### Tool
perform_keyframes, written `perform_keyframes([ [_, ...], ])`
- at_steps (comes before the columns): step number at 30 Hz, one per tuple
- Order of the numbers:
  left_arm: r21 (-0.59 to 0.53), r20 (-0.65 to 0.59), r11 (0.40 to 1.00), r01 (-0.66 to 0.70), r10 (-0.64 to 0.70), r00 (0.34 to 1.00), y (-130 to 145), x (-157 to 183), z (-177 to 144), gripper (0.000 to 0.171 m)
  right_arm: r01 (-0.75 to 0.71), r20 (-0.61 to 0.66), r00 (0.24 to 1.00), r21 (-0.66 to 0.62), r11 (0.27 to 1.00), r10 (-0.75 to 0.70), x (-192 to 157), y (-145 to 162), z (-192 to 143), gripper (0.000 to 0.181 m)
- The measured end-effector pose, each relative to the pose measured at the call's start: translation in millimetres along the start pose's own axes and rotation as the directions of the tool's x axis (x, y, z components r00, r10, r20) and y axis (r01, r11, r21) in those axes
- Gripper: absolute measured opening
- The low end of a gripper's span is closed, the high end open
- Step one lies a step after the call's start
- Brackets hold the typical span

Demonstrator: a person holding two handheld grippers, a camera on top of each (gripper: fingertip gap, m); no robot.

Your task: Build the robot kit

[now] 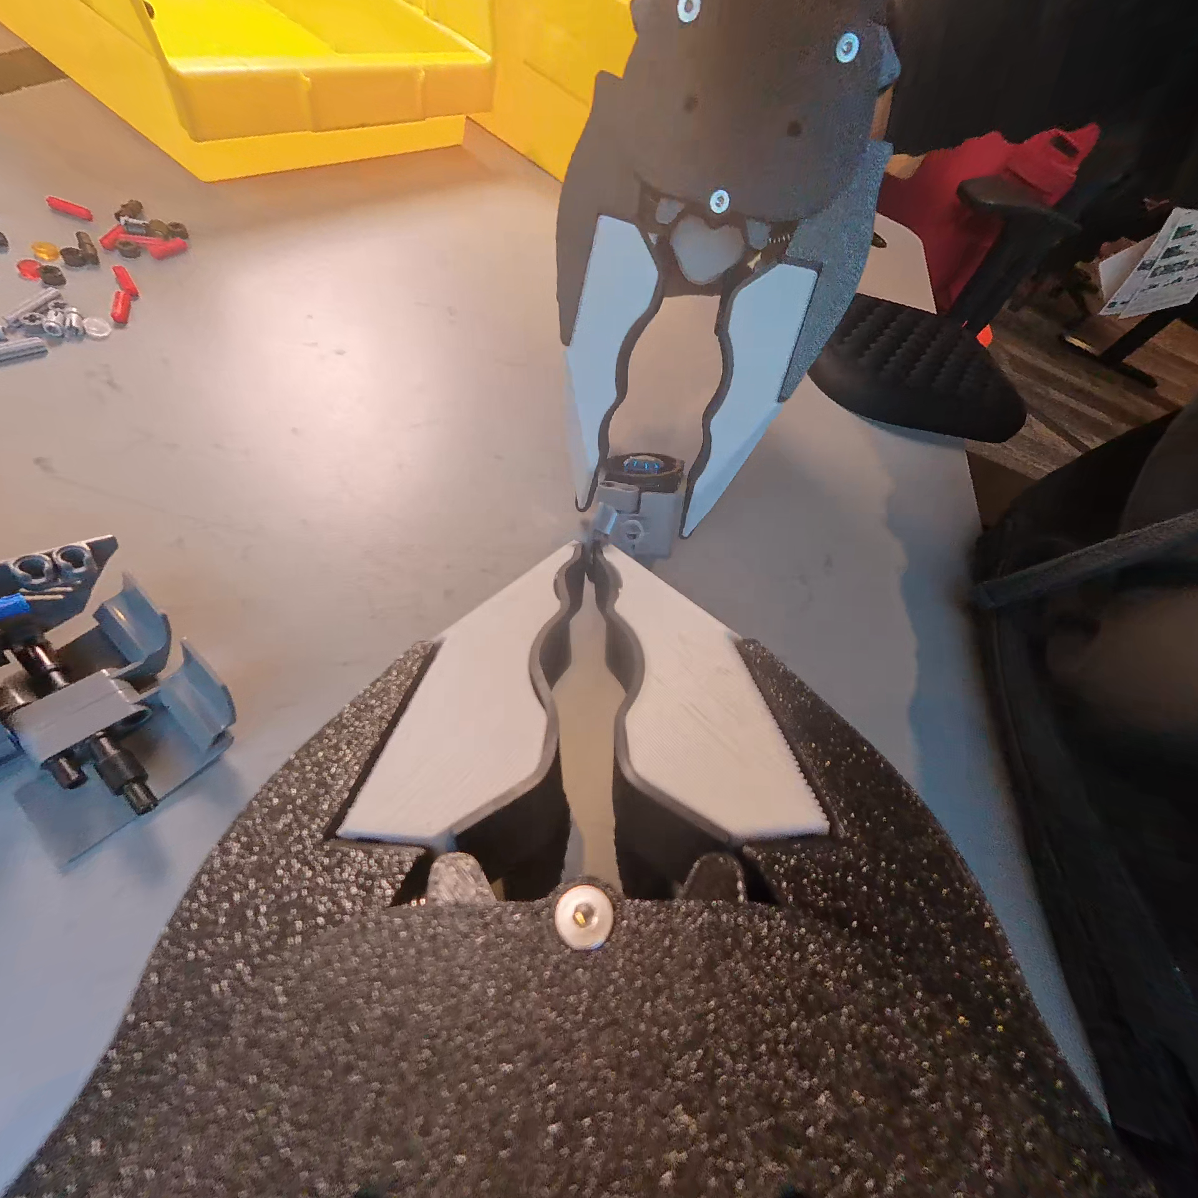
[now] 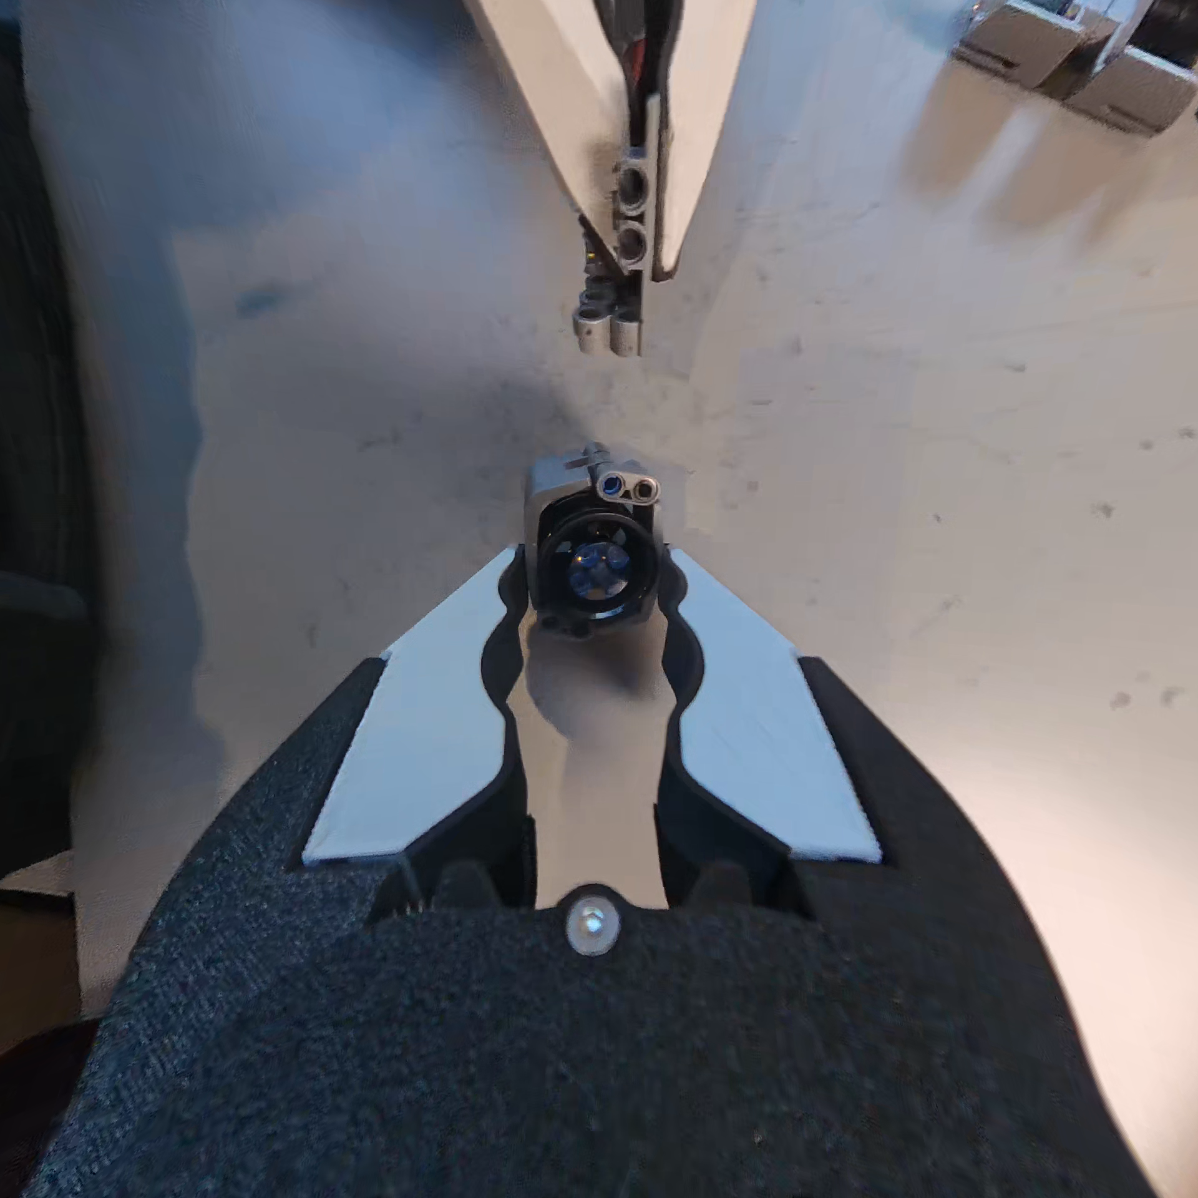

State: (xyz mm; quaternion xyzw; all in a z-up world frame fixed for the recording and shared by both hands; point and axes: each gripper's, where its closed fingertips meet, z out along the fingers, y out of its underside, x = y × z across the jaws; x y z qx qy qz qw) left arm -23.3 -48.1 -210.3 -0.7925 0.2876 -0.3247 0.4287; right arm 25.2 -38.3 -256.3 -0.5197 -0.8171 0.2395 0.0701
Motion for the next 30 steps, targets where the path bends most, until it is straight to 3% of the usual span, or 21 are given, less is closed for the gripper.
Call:
perform_keyframes([
  [7, -0.006, 0.006, 1.000, -0.002, 0.002, 1.000, 1.1, -1.2, 0.0, 0.001, 0.016, 0.017, 1.000, 0.064, 0.998, -0.017, -8.8, -8.1, 1.7, 0.046],
  [13, -0.008, 0.006, 1.000, -0.001, 0.001, 1.000, 1.3, -1.6, -0.6, 0.001, -0.076, 0.129, 0.990, 0.139, 0.987, 0.058, -14.1, -17.0, -2.1, 0.038],
  [18, -0.007, 0.006, 1.000, -0.004, 0.004, 1.000, 1.2, -1.6, -1.2, 0.001, -0.051, 0.164, 0.986, 0.139, 0.989, 0.028, -20.1, -15.8, 0.8, 0.037],
  [22, 0.059, 0.005, 0.998, 0.013, -0.013, 1.000, -9.5, -2.8, -6.7, 0.001, -0.042, 0.101, 0.995, 0.292, 0.955, 0.013, -13.8, -27.2, -1.0, 0.036],
  [25, 0.236, -0.021, 0.967, 0.098, -0.096, 0.995, -36.9, -7.5, -24.8, 0.001, -0.166, 0.086, 0.986, 0.573, 0.803, 0.143, 5.8, -47.7, -31.5, 0.036],
  [27, 0.357, -0.089, 0.919, 0.169, -0.147, 0.985, -55.8, -6.5, -39.3, 0.001, -0.211, 0.100, 0.973, 0.742, 0.636, 0.207, 15.8, -61.0, -62.7, 0.035],
  [30, 0.444, -0.153, 0.865, 0.233, -0.183, 0.971, -68.9, -4.5, -44.8, 0.001, -0.221, 0.139, 0.966, 0.882, 0.416, 0.219, 15.4, -77.5, -95.6, 0.035],
])
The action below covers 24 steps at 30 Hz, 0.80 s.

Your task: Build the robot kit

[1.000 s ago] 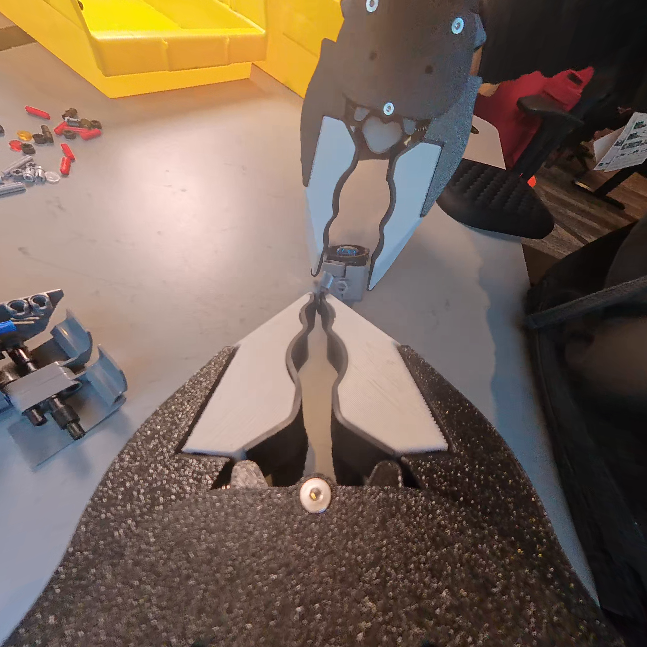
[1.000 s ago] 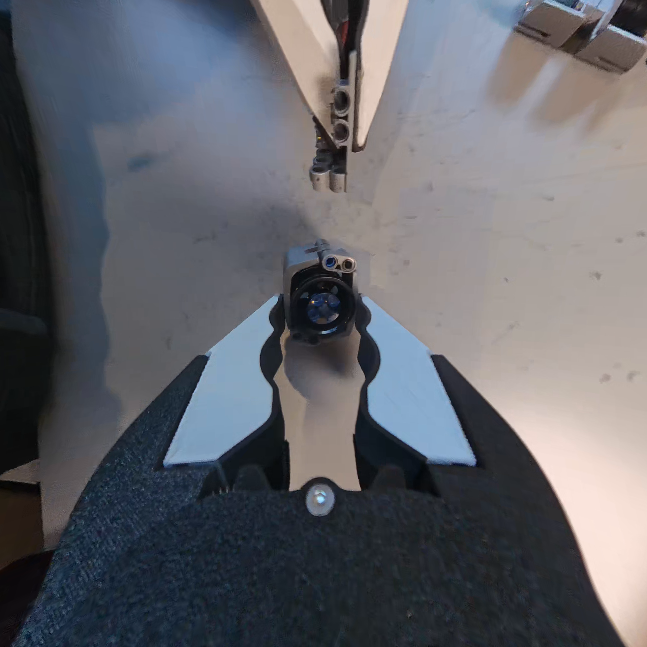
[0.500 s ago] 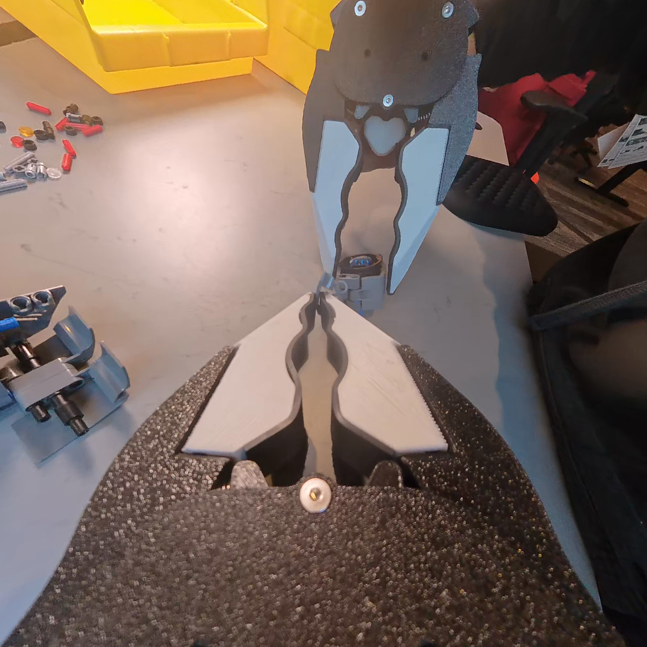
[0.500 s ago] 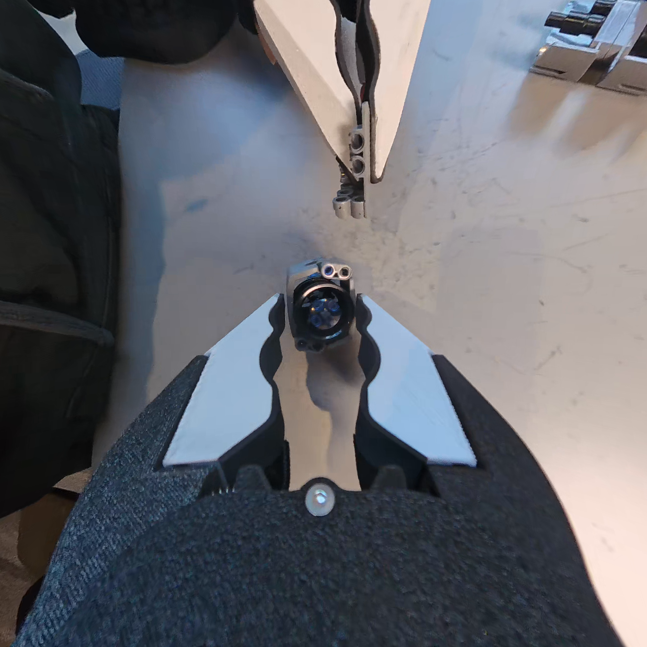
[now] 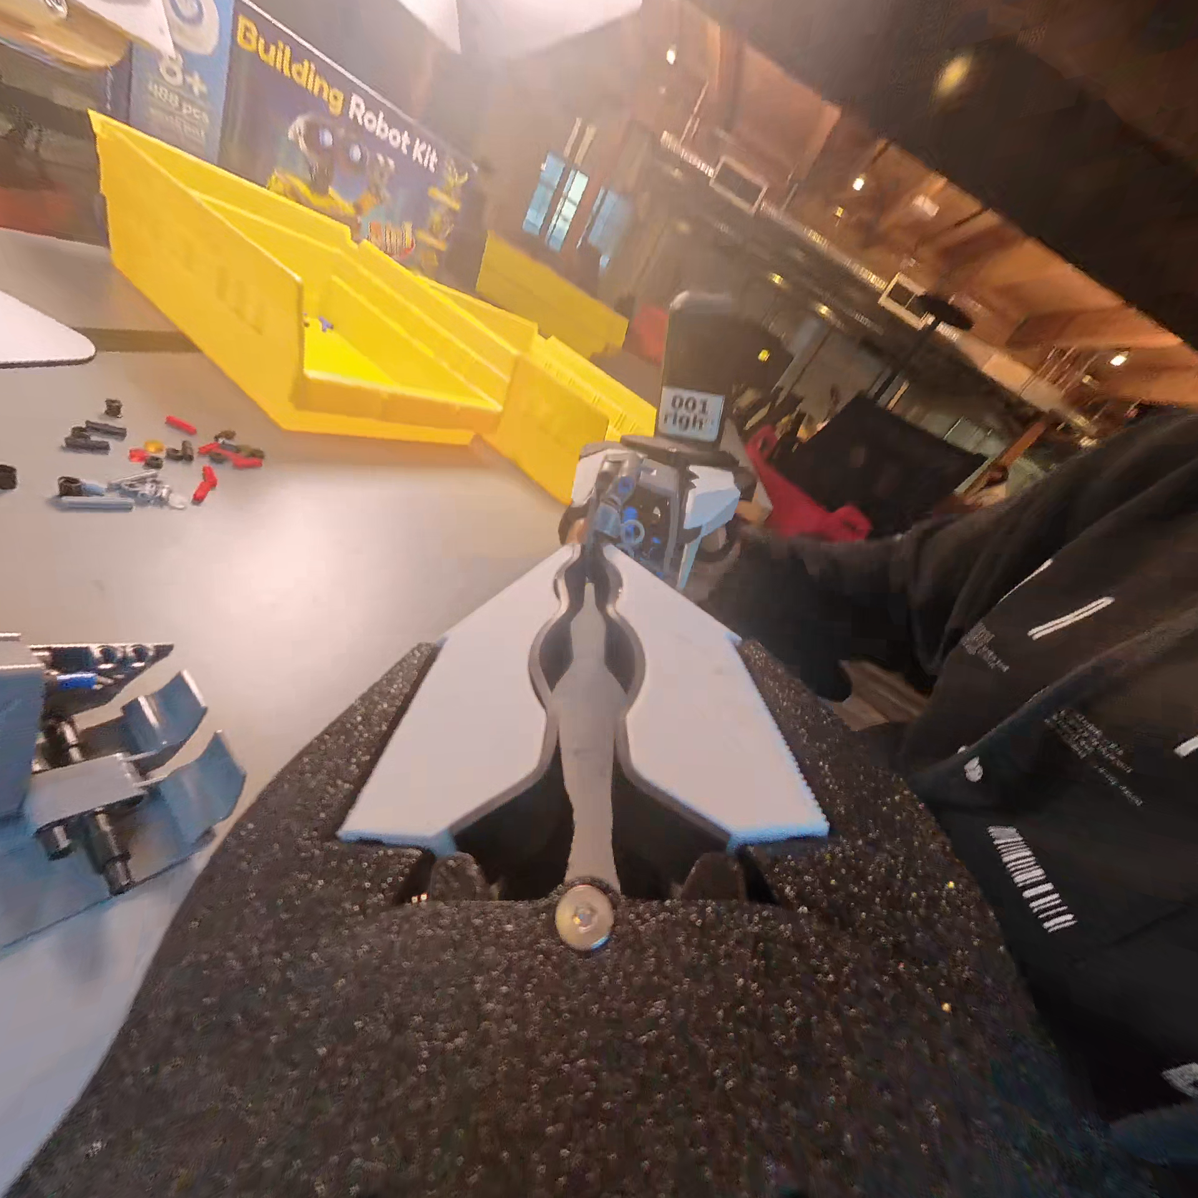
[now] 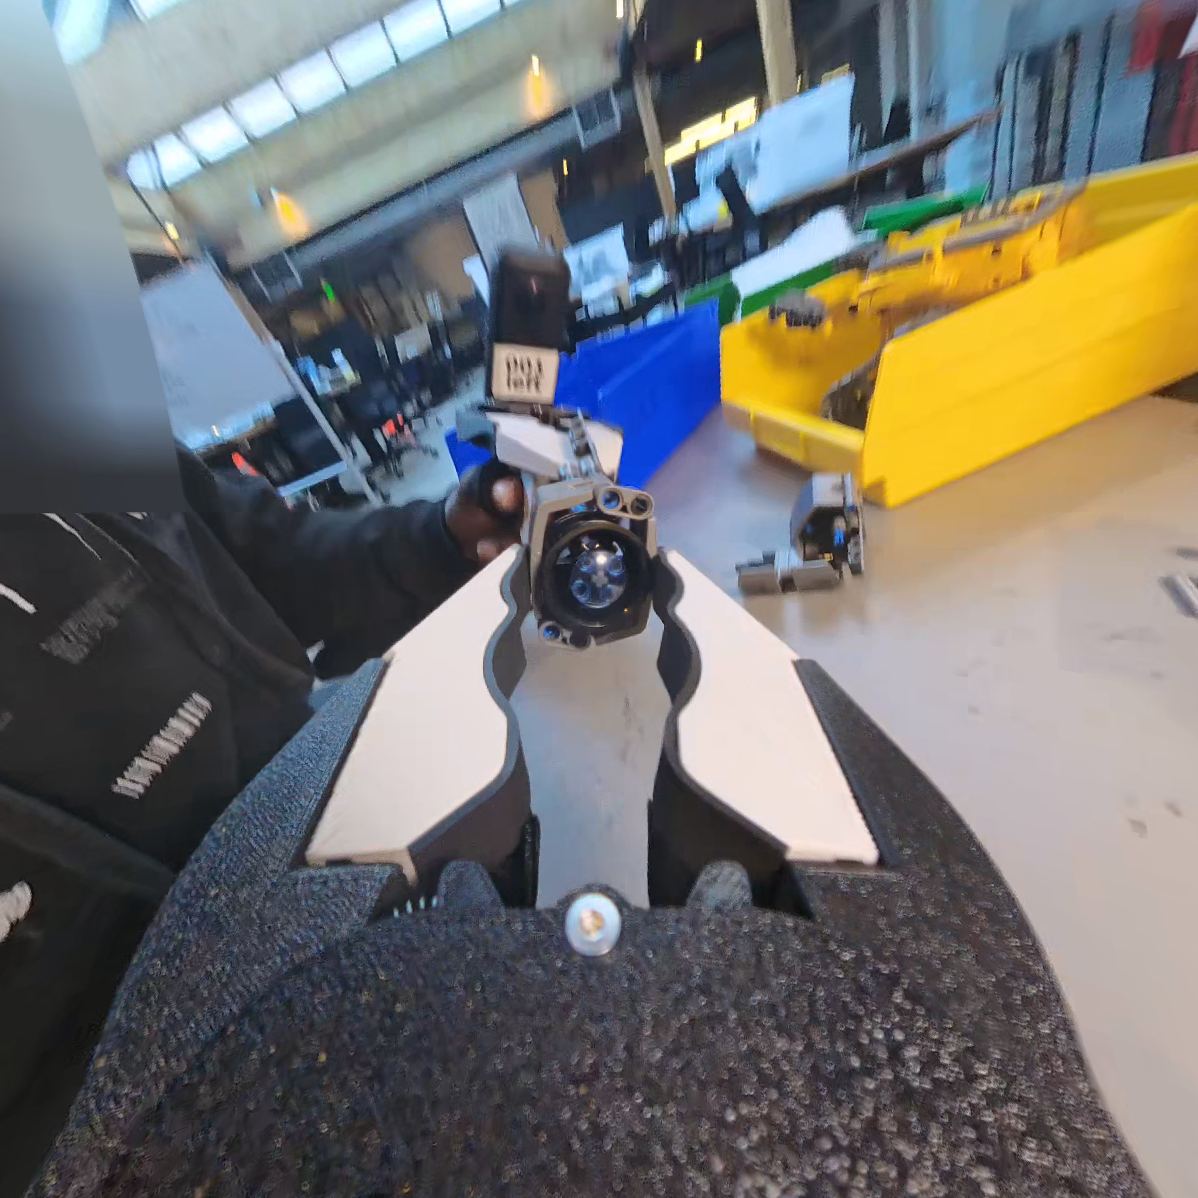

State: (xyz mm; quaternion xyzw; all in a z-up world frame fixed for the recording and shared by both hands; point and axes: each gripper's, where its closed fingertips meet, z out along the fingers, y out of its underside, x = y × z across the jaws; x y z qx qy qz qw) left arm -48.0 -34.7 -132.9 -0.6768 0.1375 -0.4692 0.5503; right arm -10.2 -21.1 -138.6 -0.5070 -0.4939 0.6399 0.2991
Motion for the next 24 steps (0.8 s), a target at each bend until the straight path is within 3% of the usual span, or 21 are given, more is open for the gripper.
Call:
perform_keyframes([
  [3, 0.068, -0.033, 0.996, 0.050, -0.047, 0.998, -6.0, 7.6, 7.4, 0.000, -0.031, 0.030, 0.999, 0.101, 0.994, 0.028, -3.3, -8.2, 3.1, 0.035],
  [14, 0.173, -0.100, 0.967, 0.185, -0.170, 0.980, -14.6, 8.5, 17.4, 0.000, -0.096, 0.075, 0.994, 0.209, 0.973, 0.082, -4.5, -25.6, -4.8, 0.034],
  [24, 0.232, -0.104, 0.927, 0.294, -0.277, 0.955, -15.5, -2.2, 24.7, 0.000, -0.082, 0.001, 0.996, 0.200, 0.976, 0.084, 6.4, -22.2, -5.4, 0.034],
])
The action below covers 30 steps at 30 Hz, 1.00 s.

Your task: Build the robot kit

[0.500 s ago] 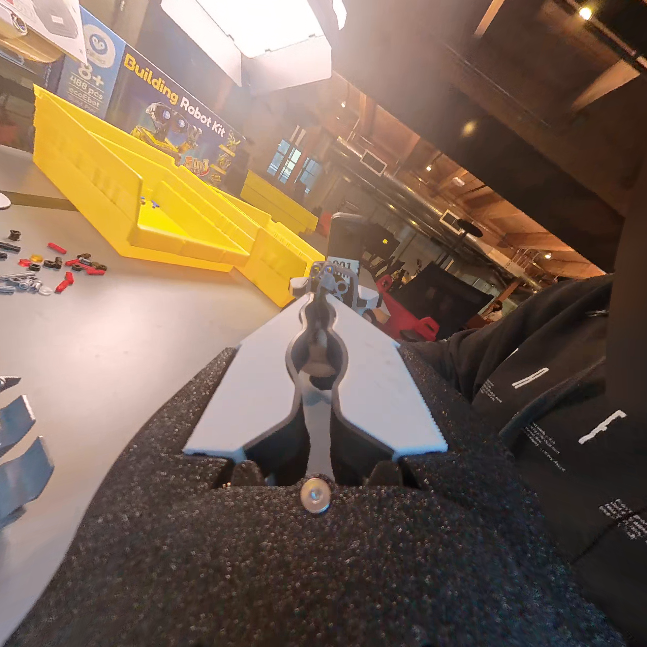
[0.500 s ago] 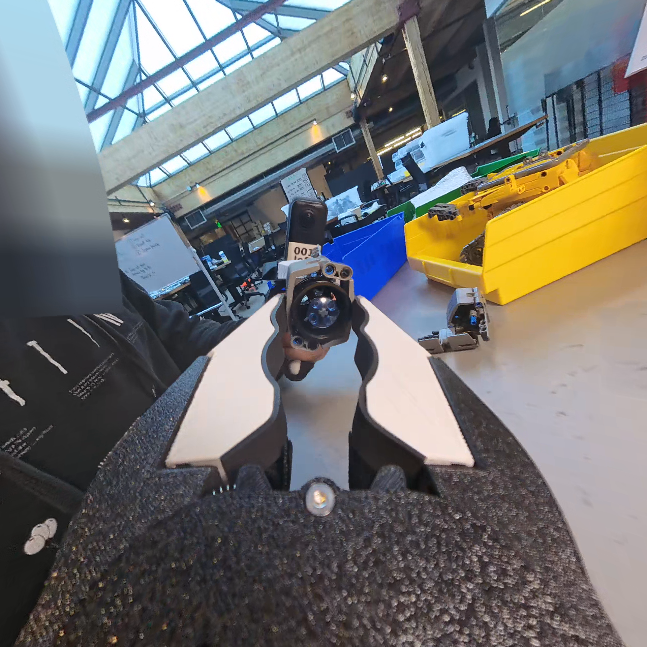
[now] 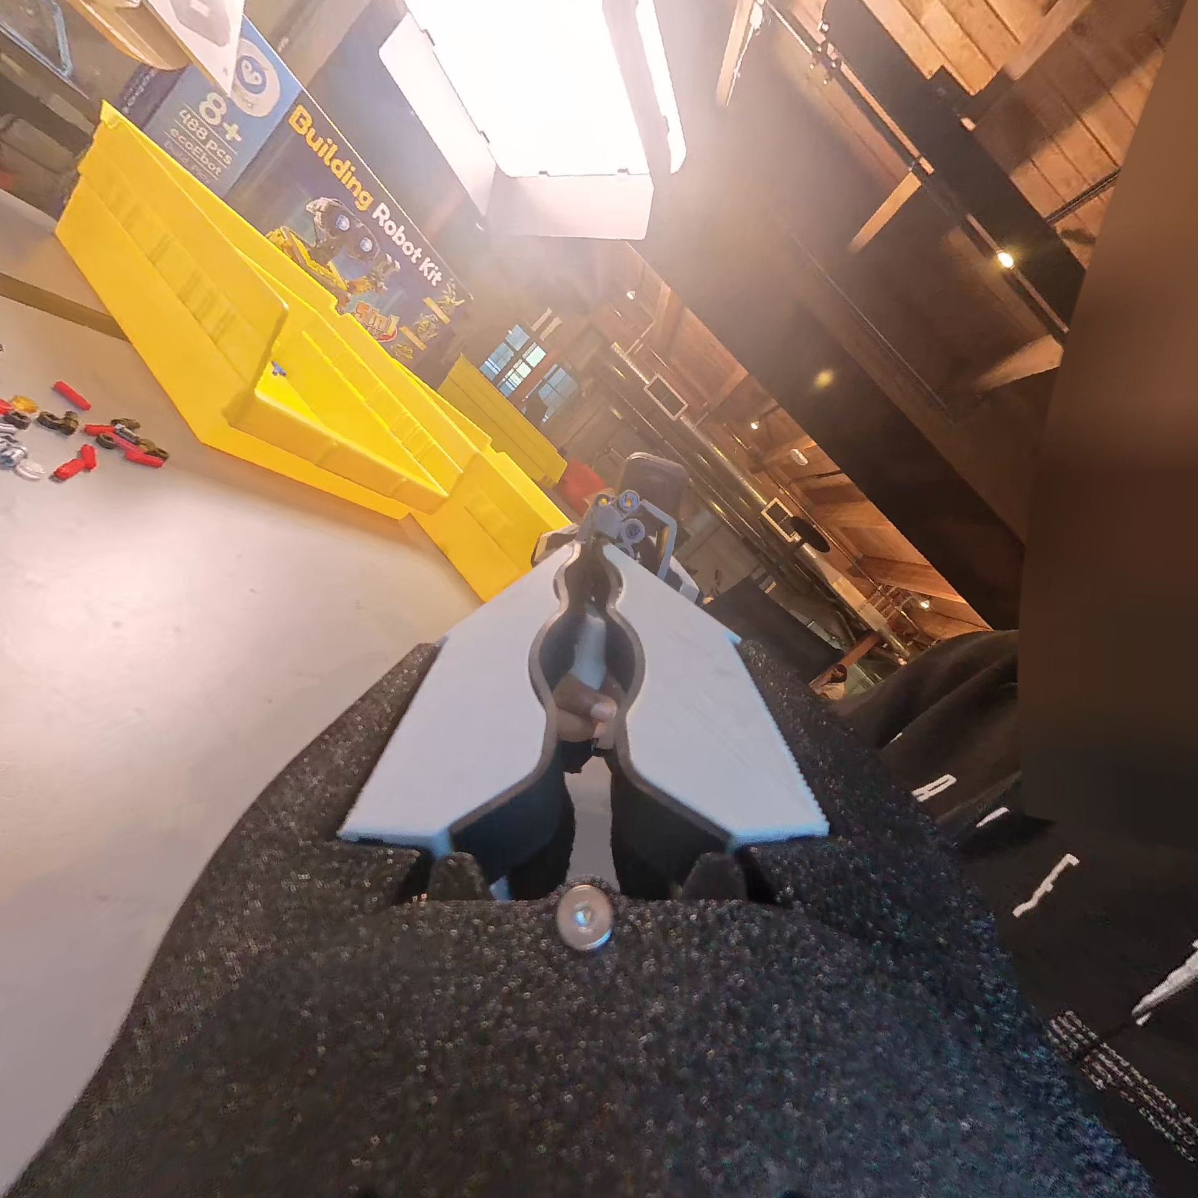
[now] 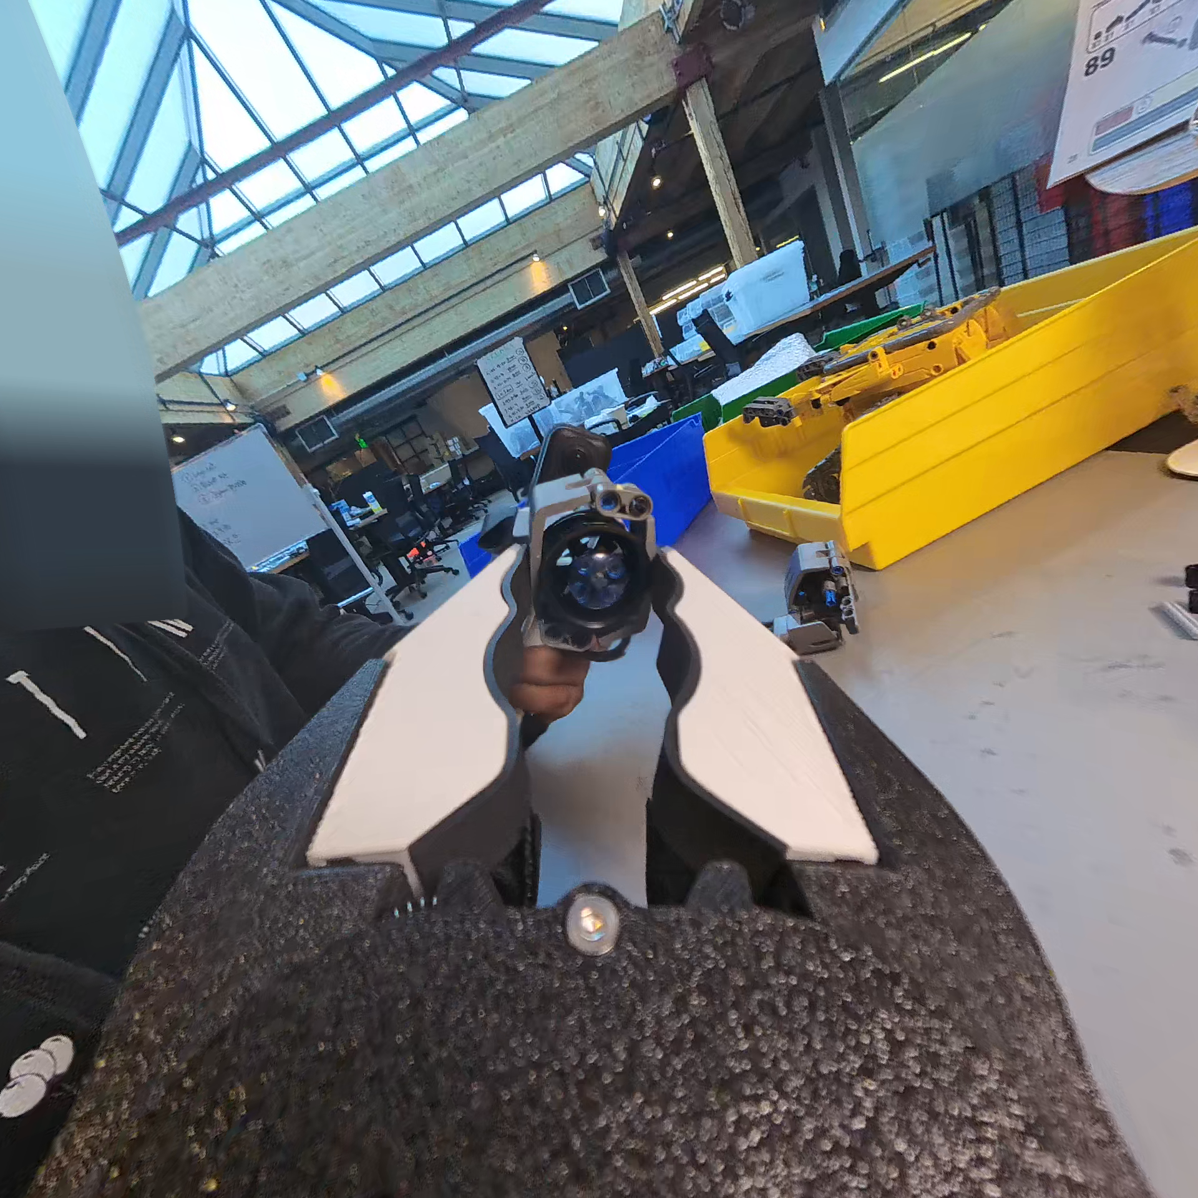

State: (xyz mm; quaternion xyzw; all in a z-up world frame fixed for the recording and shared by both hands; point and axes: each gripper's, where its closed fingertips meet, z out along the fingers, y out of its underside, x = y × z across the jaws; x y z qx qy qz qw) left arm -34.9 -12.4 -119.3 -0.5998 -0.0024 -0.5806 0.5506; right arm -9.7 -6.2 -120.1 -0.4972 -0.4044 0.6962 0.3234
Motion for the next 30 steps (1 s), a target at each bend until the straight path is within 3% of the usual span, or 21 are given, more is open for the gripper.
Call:
perform_keyframes([
  [2, -0.009, 0.020, 1.000, -0.021, 0.021, 1.000, 0.9, -1.9, 0.1, 0.000, 0.011, -0.013, 1.000, -0.016, 1.000, -0.011, 1.5, 1.5, 0.1, 0.034],
  [4, -0.064, 0.063, 0.987, -0.145, 0.149, 0.987, 3.7, -3.1, -0.7, 0.000, 0.011, -0.015, 1.000, -0.038, 0.999, -0.012, 2.7, 4.1, -1.8, 0.034],
  [10, -0.251, 0.050, 0.857, -0.451, 0.476, 0.878, 14.8, 1.7, -6.4, 0.000, 0.020, 0.044, 0.999, -0.162, 0.987, -0.013, -4.0, 18.7, -7.6, 0.034],
  [21, -0.156, 0.048, 0.843, -0.515, 0.527, 0.849, 11.6, 12.6, 5.1, 0.000, -0.247, 0.163, 0.955, -0.021, 0.969, 0.247, -17.5, 8.1, 0.8, 0.034],
  [27, -0.164, 0.052, 0.893, -0.419, 0.432, 0.900, 15.4, 6.8, 6.7, 0.000, -0.119, 0.107, 0.986, -0.063, 0.991, 0.125, -11.6, 12.3, -2.1, 0.034],
  [30, -0.154, 0.043, 0.943, -0.296, 0.306, 0.951, 16.8, 2.6, 7.2, 0.000, 0.016, 0.066, 0.998, -0.084, 0.996, -0.010, -6.9, 12.8, -2.1, 0.035],
])
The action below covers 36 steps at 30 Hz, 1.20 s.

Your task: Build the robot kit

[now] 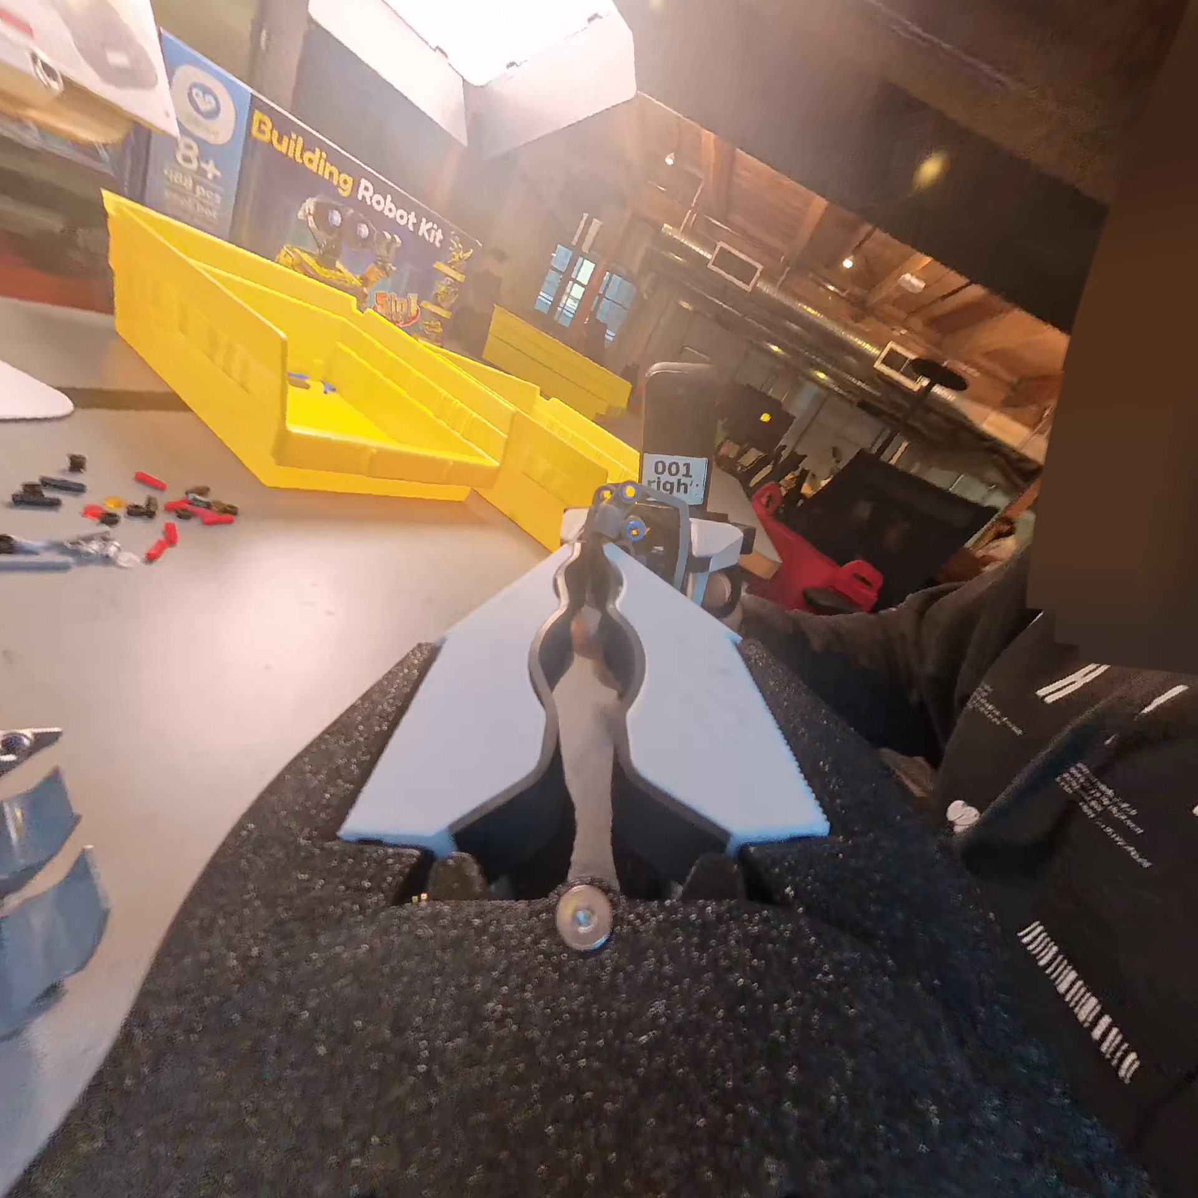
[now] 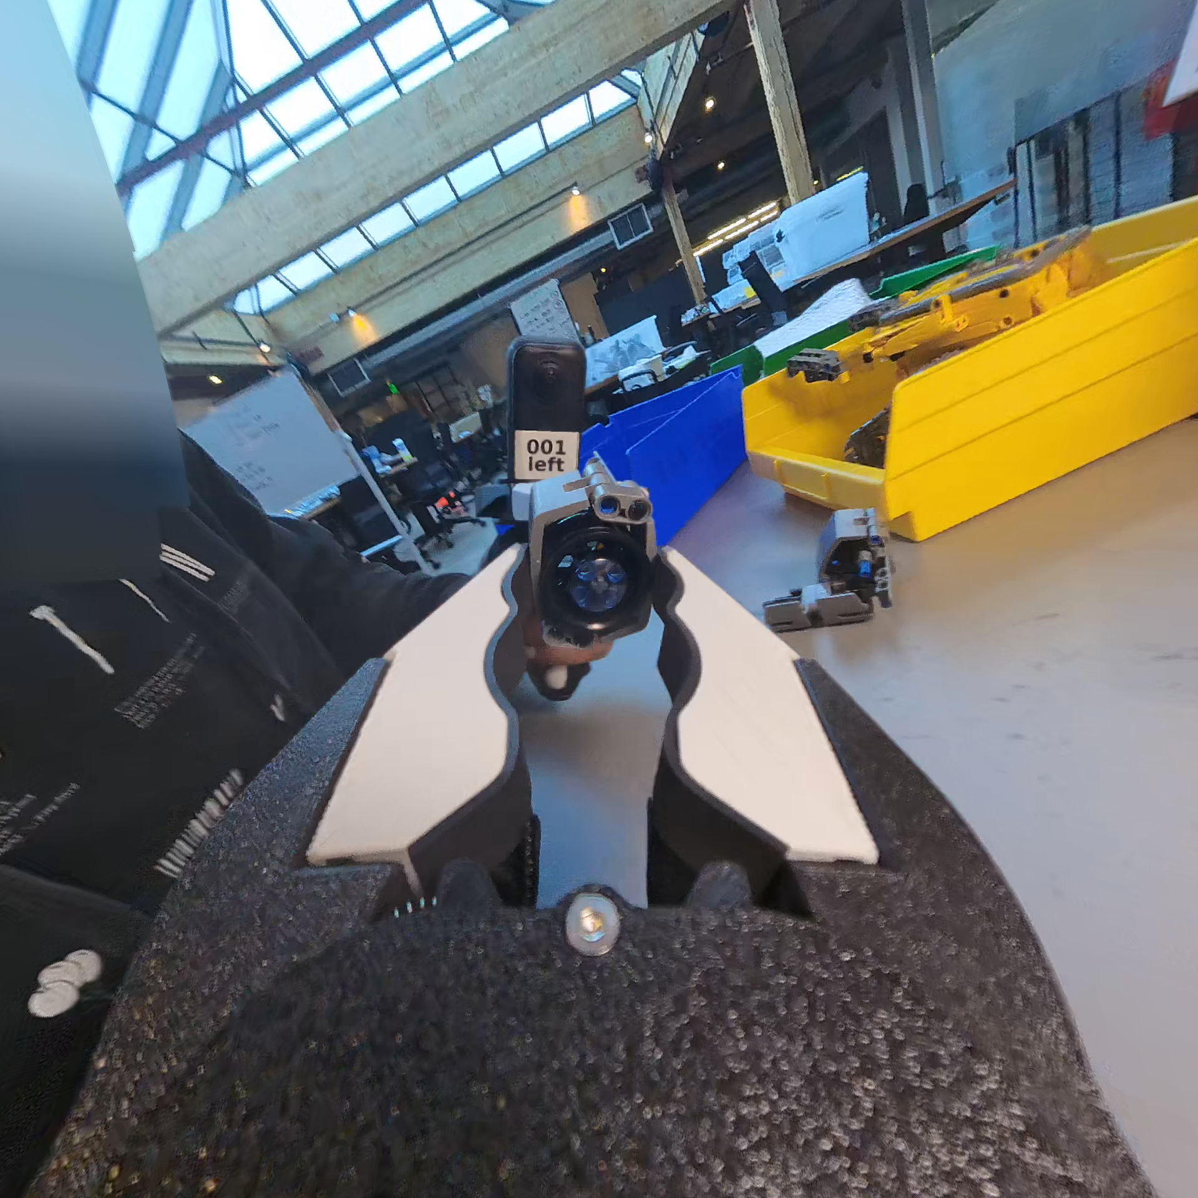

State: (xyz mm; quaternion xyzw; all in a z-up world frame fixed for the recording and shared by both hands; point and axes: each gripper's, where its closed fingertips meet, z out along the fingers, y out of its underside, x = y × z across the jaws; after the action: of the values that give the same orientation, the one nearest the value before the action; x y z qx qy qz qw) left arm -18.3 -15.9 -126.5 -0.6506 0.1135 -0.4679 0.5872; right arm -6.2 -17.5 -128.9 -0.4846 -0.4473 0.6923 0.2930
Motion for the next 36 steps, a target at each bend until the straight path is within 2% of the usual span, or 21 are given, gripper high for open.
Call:
perform_keyframes([
  [2, -0.014, -0.029, 0.996, 0.093, -0.093, 0.995, 4.4, -0.6, 0.4, 0.000, 0.139, -0.031, 0.990, -0.028, 0.990, -0.139, 2.1, 2.7, -0.9, 0.035],
  [5, -0.034, -0.057, 0.980, 0.195, -0.197, 0.979, 9.6, -1.5, -0.6, 0.001, 0.349, -0.059, 0.933, -0.107, 0.931, -0.356, 3.3, 8.8, -1.9, 0.036],
  [8, -0.061, -0.068, 0.971, 0.233, -0.237, 0.969, 12.8, -1.2, -1.9, 0.003, 0.479, -0.066, 0.866, -0.182, 0.859, -0.496, 4.1, 15.5, -2.2, 0.036],
  [10, -0.075, -0.078, 0.962, 0.261, -0.267, 0.961, 14.1, -0.2, -2.5, 0.003, 0.530, -0.068, 0.831, -0.209, 0.822, -0.553, 3.1, 17.0, -2.4, 0.035],
  [13, -0.086, -0.103, 0.961, 0.263, -0.271, 0.957, 14.0, 2.5, -4.3, 0.003, 0.542, -0.068, 0.822, -0.214, 0.813, -0.566, 0.5, 17.6, -1.5, 0.035],
  [15, -0.080, -0.111, 0.978, 0.192, -0.200, 0.973, 11.8, 6.2, -5.3, 0.002, 0.457, -0.055, 0.881, -0.161, 0.875, -0.470, -4.2, 13.8, -0.1, 0.036],
  [17, -0.098, -0.073, 0.993, 0.066, -0.073, 0.995, 12.2, 4.7, -6.0, 0.000, 0.202, -0.018, 0.979, -0.108, 0.973, -0.205, -4.2, 12.4, 0.7, 0.036],
  [18, -0.112, -0.052, 0.994, 0.006, -0.012, 0.999, 12.7, 3.1, -6.5, 0.001, 0.078, 0.008, 0.997, -0.102, 0.992, -0.078, -3.5, 15.0, 1.0, 0.036],
  [20, -0.126, -0.030, 0.986, -0.113, 0.110, 0.993, 13.5, 2.8, -7.9, 0.001, -0.115, 0.068, 0.990, -0.097, 0.989, 0.122, -5.8, 18.4, 1.6, 0.036],
  [22, -0.141, -0.012, 0.964, -0.228, 0.228, 0.974, 14.6, 2.2, -9.5, 0.000, -0.270, 0.113, 0.953, -0.113, 0.956, 0.282, -7.7, 20.9, 1.7, 0.036],
  [25, -0.169, -0.003, 0.908, -0.383, 0.388, 0.922, 17.1, 2.4, -10.7, 0.001, -0.459, 0.156, 0.864, -0.149, 0.876, 0.480, -10.1, 25.2, 0.8, 0.036],
  [28, -0.168, -0.006, 0.862, -0.479, 0.485, 0.875, 17.0, 4.5, -11.5, 0.001, -0.518, 0.179, 0.824, -0.147, 0.843, 0.537, -12.2, 25.6, 0.0, 0.036],
  [36, -0.184, 0.006, 0.914, -0.363, 0.370, 0.929, 20.2, -0.6, -9.7, 0.001, -0.453, 0.125, 0.873, -0.157, 0.878, 0.472, -6.9, 27.9, -2.0, 0.036],
])
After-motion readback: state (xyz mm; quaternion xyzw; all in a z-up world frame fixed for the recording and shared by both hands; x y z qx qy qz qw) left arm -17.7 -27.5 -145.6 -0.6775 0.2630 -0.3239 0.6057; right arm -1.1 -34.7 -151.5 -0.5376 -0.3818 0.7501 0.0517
